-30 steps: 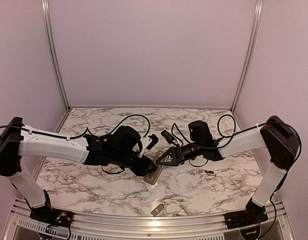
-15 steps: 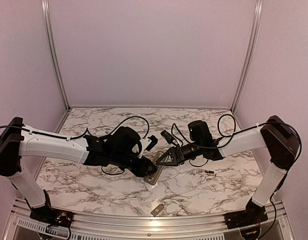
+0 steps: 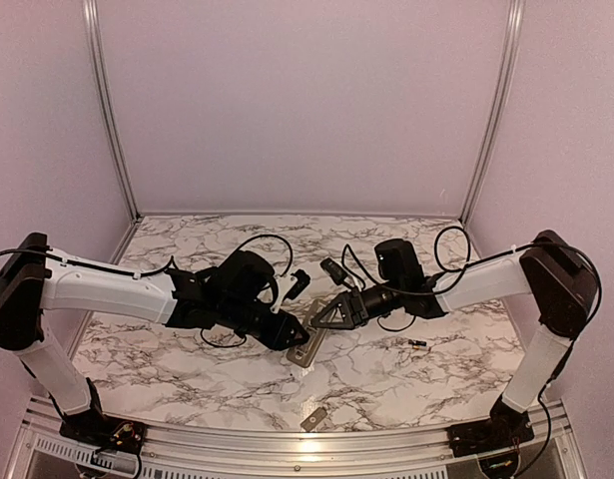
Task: Load the batteries into the remote control
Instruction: Pass from the right arm to the left
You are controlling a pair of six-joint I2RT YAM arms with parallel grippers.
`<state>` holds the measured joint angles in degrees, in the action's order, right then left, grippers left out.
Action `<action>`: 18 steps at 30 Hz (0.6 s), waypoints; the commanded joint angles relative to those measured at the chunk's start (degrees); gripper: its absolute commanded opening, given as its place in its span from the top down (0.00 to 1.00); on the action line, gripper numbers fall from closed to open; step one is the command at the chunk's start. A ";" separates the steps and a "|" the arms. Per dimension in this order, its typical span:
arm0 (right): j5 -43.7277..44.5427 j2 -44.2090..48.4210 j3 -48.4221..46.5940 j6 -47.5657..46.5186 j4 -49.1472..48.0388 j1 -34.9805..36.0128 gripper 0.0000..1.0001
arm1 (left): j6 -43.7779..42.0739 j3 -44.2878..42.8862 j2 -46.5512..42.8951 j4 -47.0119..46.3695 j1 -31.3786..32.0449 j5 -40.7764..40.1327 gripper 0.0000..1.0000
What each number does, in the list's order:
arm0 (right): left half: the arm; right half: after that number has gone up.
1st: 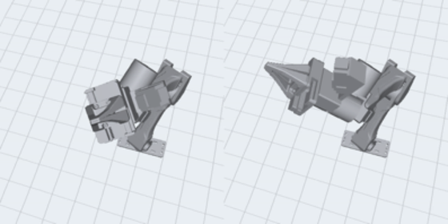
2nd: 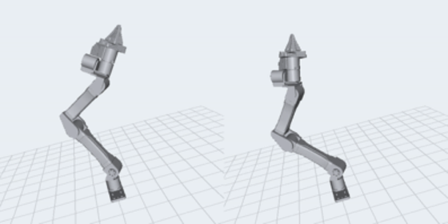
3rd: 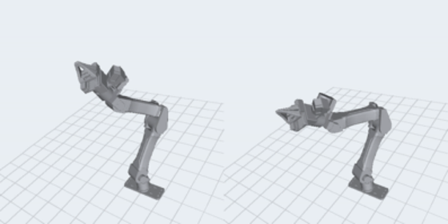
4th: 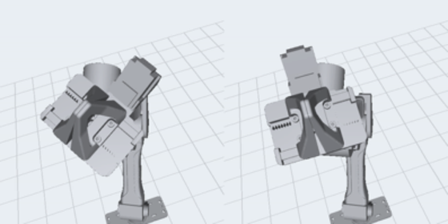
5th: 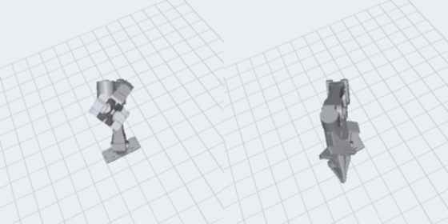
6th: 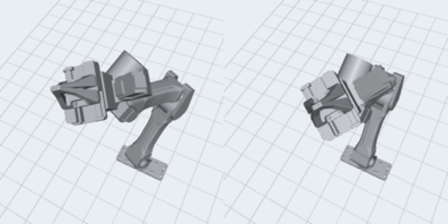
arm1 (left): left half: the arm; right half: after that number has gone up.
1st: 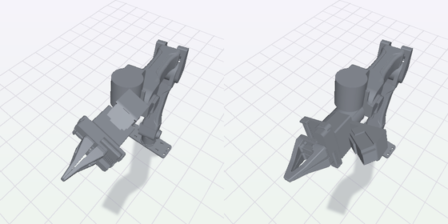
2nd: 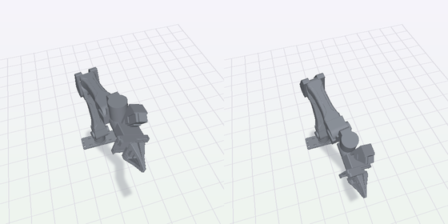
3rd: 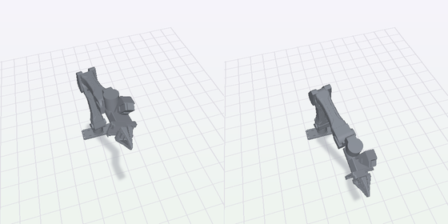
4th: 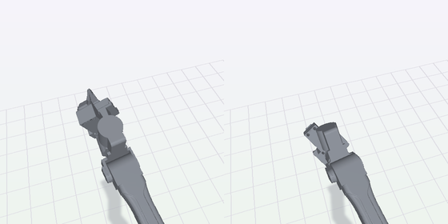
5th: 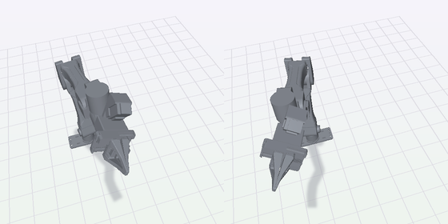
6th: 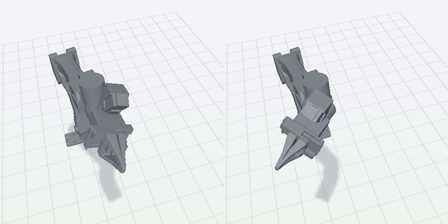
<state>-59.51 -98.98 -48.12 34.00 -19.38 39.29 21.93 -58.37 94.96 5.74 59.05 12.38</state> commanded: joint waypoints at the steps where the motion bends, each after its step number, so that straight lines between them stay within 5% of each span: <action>1: -0.90 2.06 -2.32 -1.03 1.55 -1.16 0.72 | 0.59 1.64 0.47 -3.27 -0.89 2.28 1.00; 6: 4.13 4.54 -4.11 -9.26 14.13 -4.70 0.49 | 1.71 2.57 -0.01 -4.13 -2.01 2.81 1.00; 13: 28.00 9.19 -9.41 -28.55 44.00 -6.72 0.44 | 1.65 4.09 -0.80 -5.14 -3.53 4.24 1.00; 18: 42.44 10.16 -10.32 -31.76 55.11 -6.49 0.37 | 1.74 4.64 -1.68 -5.16 -4.20 5.29 1.00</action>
<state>-33.01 -89.73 -57.34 8.56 20.12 32.82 23.44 -54.39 94.91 2.57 55.44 15.92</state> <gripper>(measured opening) 0.575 0.215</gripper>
